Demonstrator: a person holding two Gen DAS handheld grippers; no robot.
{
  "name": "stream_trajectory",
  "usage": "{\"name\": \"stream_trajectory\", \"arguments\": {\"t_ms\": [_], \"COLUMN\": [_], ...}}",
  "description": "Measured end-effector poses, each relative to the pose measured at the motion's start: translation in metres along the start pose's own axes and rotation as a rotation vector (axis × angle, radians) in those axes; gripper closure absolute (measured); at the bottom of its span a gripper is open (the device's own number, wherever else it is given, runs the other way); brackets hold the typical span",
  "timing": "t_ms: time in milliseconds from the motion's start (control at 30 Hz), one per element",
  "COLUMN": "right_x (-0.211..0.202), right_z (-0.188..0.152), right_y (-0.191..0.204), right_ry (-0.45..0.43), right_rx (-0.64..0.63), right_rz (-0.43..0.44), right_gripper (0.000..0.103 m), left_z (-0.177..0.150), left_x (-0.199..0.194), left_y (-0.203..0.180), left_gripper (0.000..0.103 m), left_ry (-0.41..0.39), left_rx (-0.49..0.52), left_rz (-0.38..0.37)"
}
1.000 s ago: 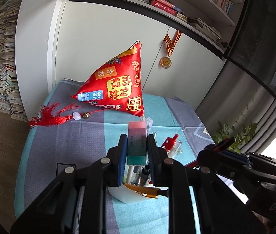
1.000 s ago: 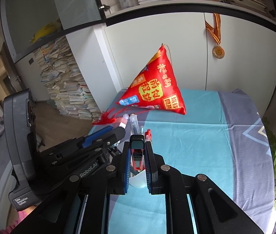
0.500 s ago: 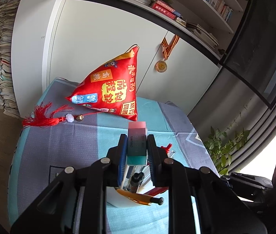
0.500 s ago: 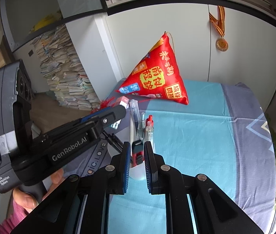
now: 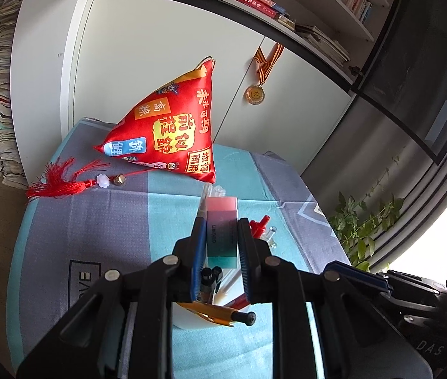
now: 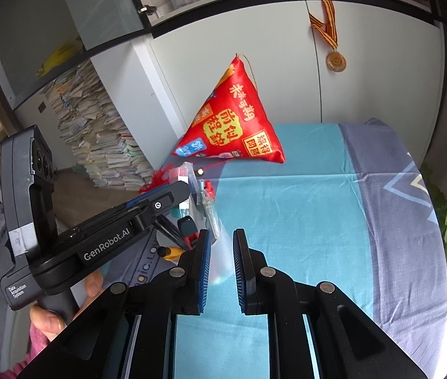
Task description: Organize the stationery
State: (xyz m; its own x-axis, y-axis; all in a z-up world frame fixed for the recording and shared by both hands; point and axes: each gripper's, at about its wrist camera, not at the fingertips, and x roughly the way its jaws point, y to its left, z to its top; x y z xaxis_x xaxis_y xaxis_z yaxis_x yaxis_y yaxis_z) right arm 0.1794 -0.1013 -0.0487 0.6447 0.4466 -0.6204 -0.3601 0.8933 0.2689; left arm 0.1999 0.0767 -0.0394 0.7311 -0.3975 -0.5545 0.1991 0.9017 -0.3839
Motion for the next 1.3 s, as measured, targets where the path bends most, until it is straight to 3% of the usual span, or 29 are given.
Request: {"name": "stream_trajectory", "arguments": {"t_ms": [300,367,600,833,967,1200,1300], "right_x": [-0.003,-0.004,-0.007,-0.018,-0.033,-0.058,-0.071], "right_z": [-0.003,-0.004,-0.008,-0.013,-0.023,-0.041,-0.05], "right_y": [-0.005,-0.004,-0.002,0.004,0.013,0.021,0.023], "right_ry": [-0.006,-0.006,-0.001,-0.02,-0.047,-0.093,-0.121], "right_rx": [0.013,0.01,0.007,-0.014,-0.051,-0.09,-0.098], "right_rz": [0.011,0.013,0.011,0.002,-0.052,-0.157,-0.205], "right_gripper": [0.088,0.088,0.088,0.088,0.088,0.088,0.088], "left_z": [-0.008,-0.008,-0.012,-0.027,-0.037,-0.062,-0.069], "left_x": [-0.006,-0.008,-0.026,-0.06,-0.078,-0.105,-0.118], "left_y": [-0.007,-0.006,-0.015,-0.034,-0.044,-0.067,-0.074], "left_gripper": [0.084,0.074,0.072,0.056,0.041,0.036,0.028], "left_ry": [0.001,-0.002,-0.043,-0.121,-0.154,-0.214,-0.244], "left_rx": [0.04,0.034,0.071,0.157,0.188,0.274,0.286], "left_rz": [0.028,0.025,0.046,0.129,0.158,0.229,0.229]}}
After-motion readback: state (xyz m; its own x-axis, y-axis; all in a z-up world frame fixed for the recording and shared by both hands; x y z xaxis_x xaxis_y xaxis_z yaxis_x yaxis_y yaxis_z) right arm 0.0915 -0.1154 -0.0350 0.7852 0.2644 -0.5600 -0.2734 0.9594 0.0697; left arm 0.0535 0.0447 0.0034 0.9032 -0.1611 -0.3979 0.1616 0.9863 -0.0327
